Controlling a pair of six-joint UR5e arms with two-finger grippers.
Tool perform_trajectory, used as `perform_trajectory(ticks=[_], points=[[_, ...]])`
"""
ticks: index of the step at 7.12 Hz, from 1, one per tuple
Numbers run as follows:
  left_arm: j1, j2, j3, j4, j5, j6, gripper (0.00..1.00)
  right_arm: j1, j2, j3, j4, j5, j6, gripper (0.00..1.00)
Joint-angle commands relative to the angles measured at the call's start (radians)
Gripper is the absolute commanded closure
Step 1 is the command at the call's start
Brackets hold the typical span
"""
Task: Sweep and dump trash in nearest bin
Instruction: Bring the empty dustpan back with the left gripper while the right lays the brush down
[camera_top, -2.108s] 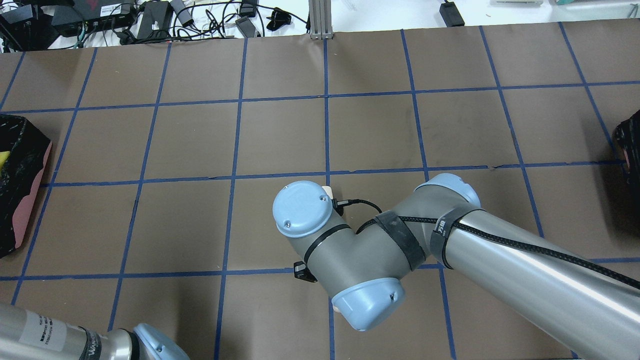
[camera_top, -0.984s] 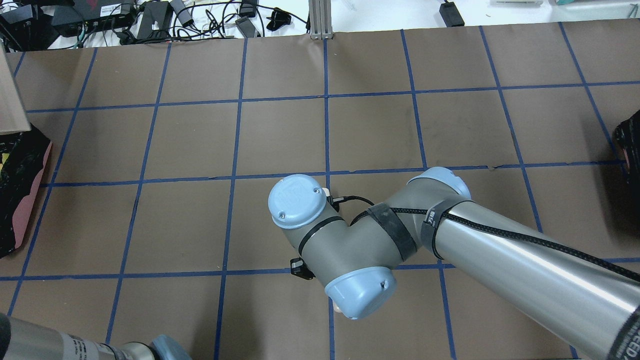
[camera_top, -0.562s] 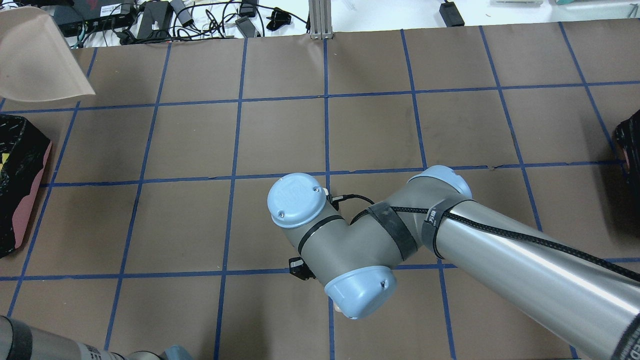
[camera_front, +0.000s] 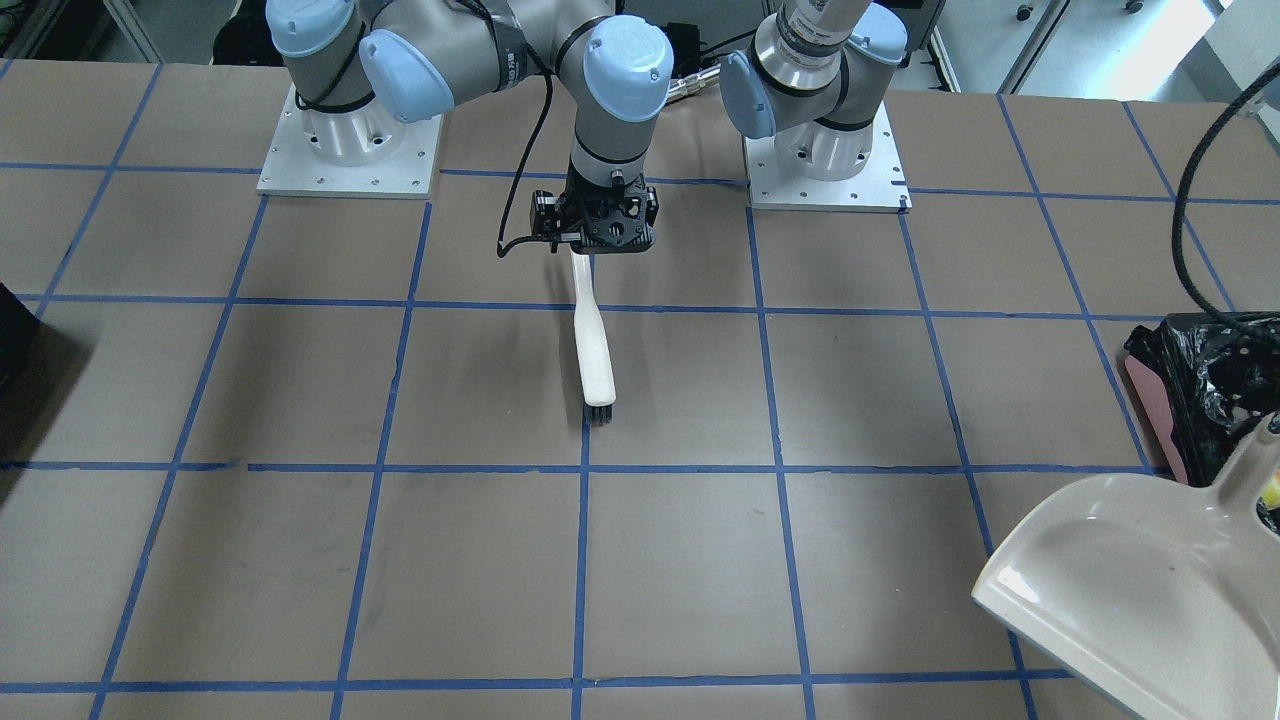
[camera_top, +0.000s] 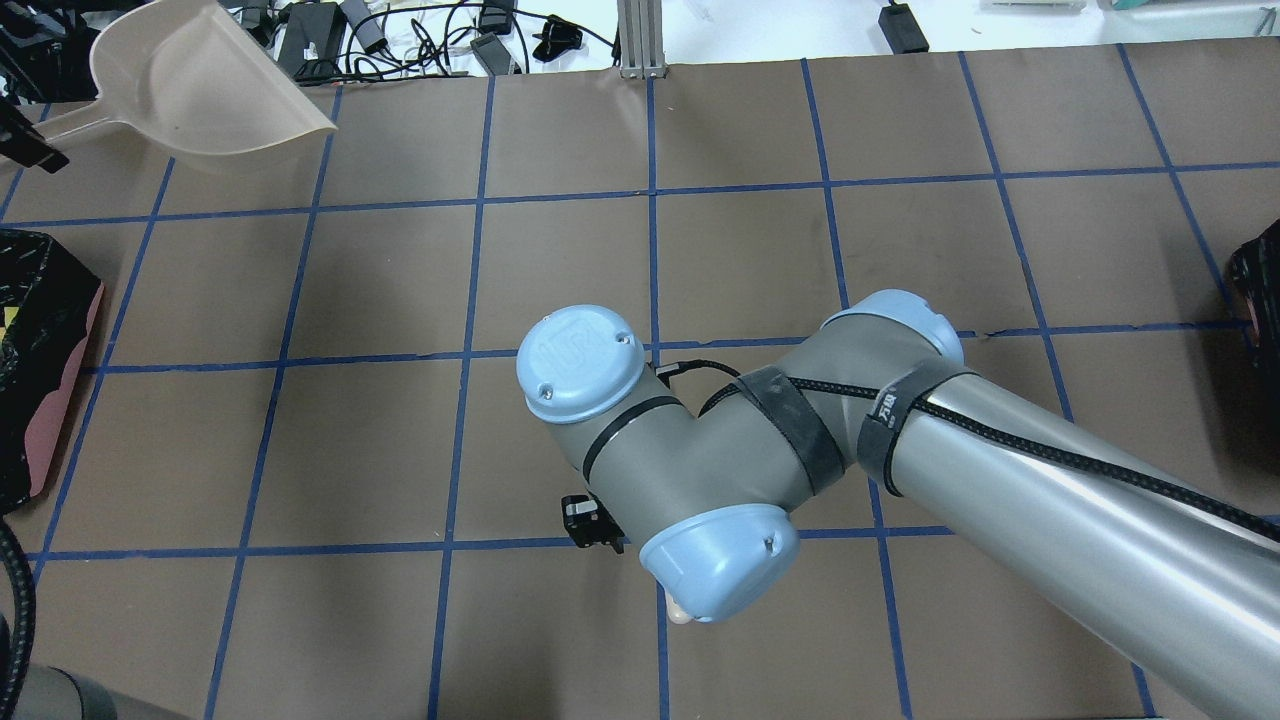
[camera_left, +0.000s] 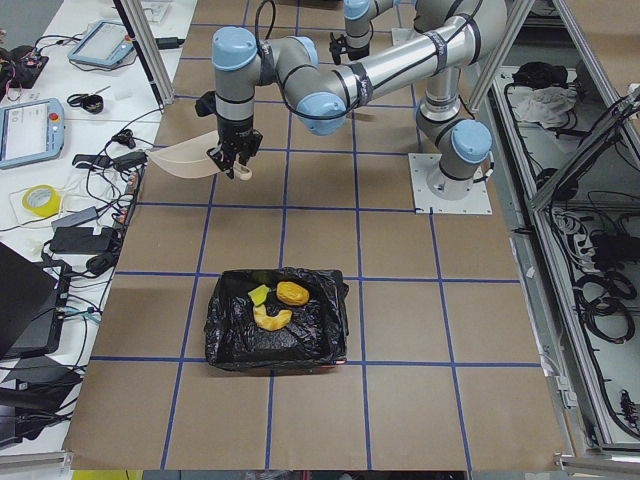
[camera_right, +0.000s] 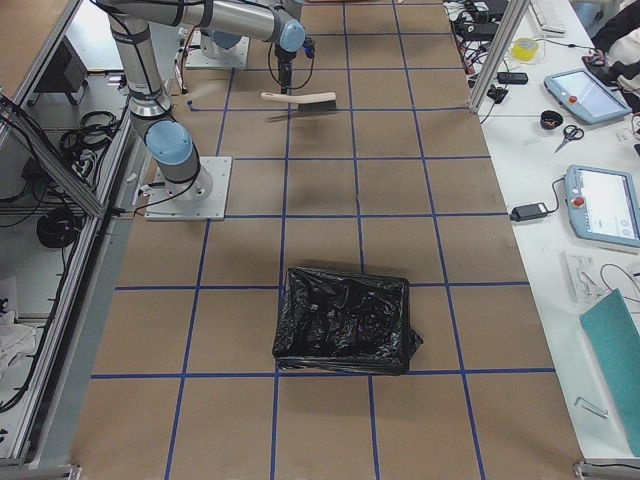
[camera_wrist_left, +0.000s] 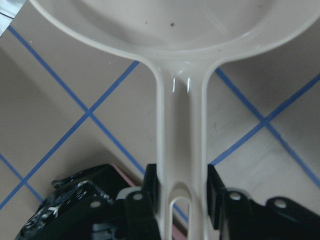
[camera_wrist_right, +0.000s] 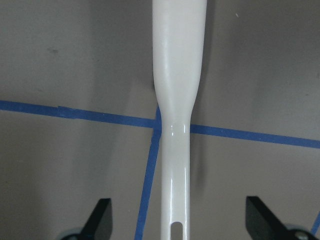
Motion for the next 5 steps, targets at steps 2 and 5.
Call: perform_trajectory(ticks=[2,5], points=[[-0.148,-0.013,-0.059,0.015,-0.031,-0.349,1.0,-0.049,-0.017,-0.097,0.034,-0.015,-0.095,0.0],[-0.301,-0.023,-0.064,0.015,-0.029,-0.612,1.0,-0.258,-0.095,-0.243,0.172,-0.015,-0.31,0.0]])
